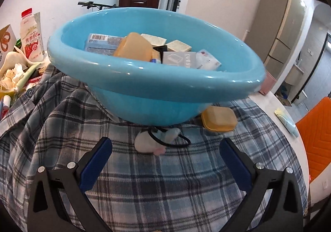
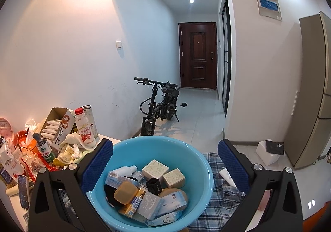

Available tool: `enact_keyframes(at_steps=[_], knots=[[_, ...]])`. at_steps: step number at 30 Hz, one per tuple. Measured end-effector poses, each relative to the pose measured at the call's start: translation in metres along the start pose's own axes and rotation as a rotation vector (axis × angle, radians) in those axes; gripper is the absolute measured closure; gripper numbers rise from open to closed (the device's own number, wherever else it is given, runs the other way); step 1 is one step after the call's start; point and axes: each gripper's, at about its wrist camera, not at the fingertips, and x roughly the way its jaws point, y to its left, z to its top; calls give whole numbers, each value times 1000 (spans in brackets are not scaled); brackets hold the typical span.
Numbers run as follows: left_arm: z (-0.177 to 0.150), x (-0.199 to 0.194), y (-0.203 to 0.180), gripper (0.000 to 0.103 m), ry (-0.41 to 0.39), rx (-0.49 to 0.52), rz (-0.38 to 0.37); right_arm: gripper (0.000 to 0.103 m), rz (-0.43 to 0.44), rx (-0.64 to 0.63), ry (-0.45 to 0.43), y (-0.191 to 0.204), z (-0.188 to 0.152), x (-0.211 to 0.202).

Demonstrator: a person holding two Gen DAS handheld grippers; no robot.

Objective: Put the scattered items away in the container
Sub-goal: 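Move the left gripper down to the white plush toy on the shirt, then lift the white plush toy with the left gripper while the right gripper reaches down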

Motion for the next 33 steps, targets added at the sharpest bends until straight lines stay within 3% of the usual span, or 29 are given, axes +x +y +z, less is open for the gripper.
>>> enact_keyframes(at_steps=[5,9,16,25,33], knots=[[-2,15,7,3,29,-26,3,0,25,33,-8,-12,0,-3],[-4,21,2,33,43,13,36,0,29,69,-11,-27,-1,-4],[-5,22,8,67,56,-7,28,0,12,137,-9,-52,-4,-3],[-4,0,-2,72,-13,92,47,0,10,121,-6,-51,-3,-2],[-5,-18,8,72,-37,68,24,0,-26,76,17,-45,-8,-15]])
